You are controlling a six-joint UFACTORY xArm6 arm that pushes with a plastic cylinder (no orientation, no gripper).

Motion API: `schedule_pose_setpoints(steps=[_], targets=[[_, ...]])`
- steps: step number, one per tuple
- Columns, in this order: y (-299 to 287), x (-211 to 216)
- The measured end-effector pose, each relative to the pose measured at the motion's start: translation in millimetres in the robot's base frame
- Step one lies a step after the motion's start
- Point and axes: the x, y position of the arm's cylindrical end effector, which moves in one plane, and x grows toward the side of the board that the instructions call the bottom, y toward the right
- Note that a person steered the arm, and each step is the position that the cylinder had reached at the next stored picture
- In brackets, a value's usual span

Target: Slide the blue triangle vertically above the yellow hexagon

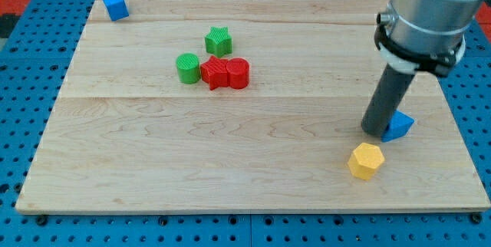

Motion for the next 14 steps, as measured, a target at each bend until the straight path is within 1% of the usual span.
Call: schedule_pose_setpoints(steps=[1,2,3,4,5,6,7,8,9,11,12,13,14], targets=[[25.7,14.5],[47.7,2.5],[27.2,-45.2],[30.8,-42.5],[33.2,-17.9],[92.9,-20.3],[62.7,-61.6],[4.7,-106.7],[-38.9,-135.5],[34.3,-236.6],[60.8,-243.2],[67.5,-214.5],[5.8,-218.8]])
